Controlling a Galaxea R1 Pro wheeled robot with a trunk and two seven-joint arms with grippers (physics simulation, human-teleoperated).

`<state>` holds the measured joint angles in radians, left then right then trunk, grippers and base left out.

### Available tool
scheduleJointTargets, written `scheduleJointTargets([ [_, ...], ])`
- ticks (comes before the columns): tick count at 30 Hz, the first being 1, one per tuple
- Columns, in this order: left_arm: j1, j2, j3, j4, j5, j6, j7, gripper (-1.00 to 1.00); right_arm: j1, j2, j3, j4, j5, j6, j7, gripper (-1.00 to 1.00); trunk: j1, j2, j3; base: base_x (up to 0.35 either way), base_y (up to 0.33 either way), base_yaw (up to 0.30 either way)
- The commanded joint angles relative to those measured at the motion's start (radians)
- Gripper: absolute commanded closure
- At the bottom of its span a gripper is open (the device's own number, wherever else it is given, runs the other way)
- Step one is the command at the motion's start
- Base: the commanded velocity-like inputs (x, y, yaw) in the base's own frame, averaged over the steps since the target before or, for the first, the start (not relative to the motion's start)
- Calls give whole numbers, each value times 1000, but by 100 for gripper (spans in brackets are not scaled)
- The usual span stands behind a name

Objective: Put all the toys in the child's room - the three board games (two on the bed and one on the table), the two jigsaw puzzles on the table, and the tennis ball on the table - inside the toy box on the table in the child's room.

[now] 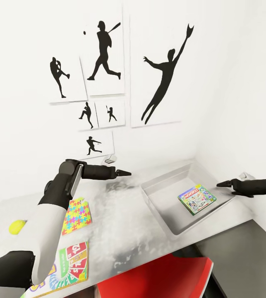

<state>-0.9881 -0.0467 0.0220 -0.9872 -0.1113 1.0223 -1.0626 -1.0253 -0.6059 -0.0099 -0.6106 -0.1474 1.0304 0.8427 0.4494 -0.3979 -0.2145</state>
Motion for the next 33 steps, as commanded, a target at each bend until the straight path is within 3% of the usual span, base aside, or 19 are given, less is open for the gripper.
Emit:
scheduleJointTargets([
  [1, -1, -1, 2, -1, -10, 5, -8, -100, -1, 0, -1, 0, -5, 7, -10, -100, 1, -2, -2, 0, 0, 0],
  [33, 0, -1, 1, -1, -11, 5, 0, -100, -1, 7, -3, 16, -6, 17, -153, -100, 1, -2, -2, 0, 0, 0],
])
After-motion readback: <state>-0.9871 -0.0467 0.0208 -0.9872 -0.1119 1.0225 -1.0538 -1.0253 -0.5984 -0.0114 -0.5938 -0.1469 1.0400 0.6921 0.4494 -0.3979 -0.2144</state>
